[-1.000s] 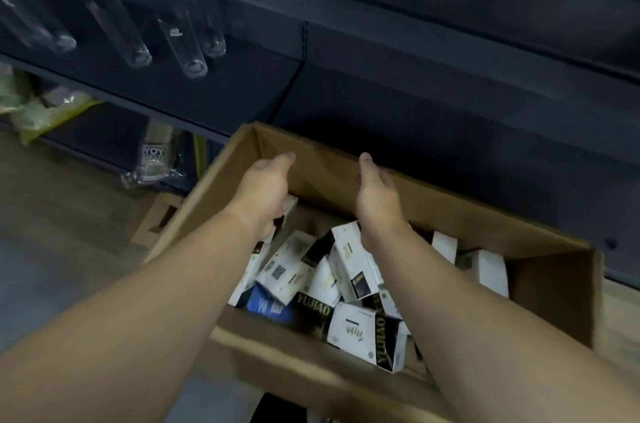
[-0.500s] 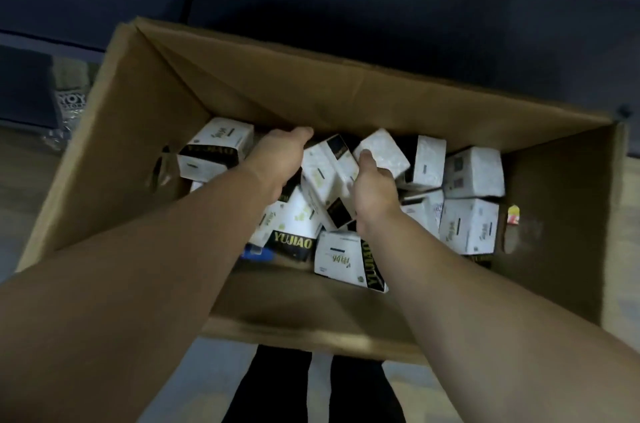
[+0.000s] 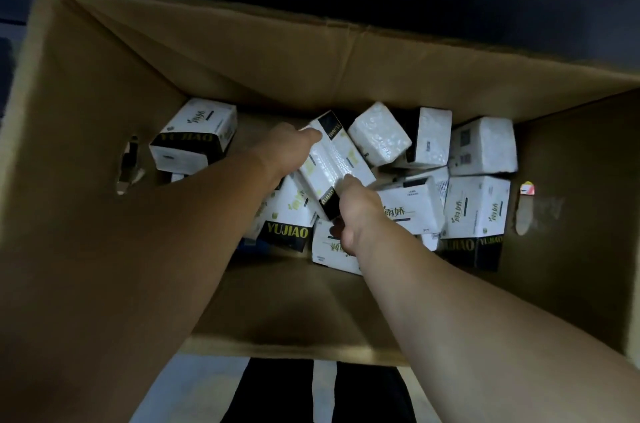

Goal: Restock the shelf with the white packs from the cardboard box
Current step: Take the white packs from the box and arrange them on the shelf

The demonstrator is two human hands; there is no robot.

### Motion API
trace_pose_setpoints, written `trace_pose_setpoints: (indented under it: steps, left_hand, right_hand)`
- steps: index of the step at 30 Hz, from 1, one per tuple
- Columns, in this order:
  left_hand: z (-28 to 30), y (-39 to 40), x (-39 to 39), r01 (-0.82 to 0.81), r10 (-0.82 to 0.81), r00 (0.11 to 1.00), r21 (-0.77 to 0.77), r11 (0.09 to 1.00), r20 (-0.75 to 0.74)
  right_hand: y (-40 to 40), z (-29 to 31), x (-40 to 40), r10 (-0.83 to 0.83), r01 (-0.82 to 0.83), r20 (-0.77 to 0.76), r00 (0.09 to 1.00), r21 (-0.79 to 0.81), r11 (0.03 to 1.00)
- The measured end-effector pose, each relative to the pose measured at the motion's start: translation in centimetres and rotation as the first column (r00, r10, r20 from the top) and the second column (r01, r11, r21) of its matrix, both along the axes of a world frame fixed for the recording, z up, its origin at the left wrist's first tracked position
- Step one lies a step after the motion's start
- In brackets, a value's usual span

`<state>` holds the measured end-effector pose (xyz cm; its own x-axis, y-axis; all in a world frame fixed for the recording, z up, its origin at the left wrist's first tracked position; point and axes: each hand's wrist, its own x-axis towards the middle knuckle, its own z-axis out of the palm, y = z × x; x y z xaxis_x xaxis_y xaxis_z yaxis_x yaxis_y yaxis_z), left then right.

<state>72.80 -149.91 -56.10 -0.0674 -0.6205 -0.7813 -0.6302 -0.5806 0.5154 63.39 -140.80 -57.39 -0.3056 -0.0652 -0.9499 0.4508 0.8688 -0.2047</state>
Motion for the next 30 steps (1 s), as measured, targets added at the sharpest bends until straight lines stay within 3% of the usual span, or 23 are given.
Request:
trace_pose_setpoints:
  steps: [6, 13, 23, 30]
  left_hand:
    - [0.9, -0.1, 0.5, -0.072, 0.072, 0.997, -0.009, 0.997, -0.019]
    - [3.8, 0.3, 0.7, -0.232, 0.226, 0.972, -0.087, 0.969, -0.071]
    - [10.5, 2.4, -1.5, -0.48, 0.425, 0.839, -0.094, 0.872, -0.34]
    - [17.0, 5.2, -5.3, -0.544, 0.402, 0.789, -0.225, 0.809, -0.464]
  right_hand:
    - [-0.4, 1.2, -0.6, -0.028, 0.024, -0.075, 0.997, -0.049, 0.999]
    - [-0.8, 4.4, -2.0, -0.175, 0.139, -0.168, 0.97, -0.207, 0.968]
    - [0.5, 11.8, -4.9, -0.247, 0.104, -0.267, 0.931, -0.455, 0.884]
    - [2.6, 17.8, -8.9, -0.237, -0.019, -0.326, 0.915, -0.623, 0.782]
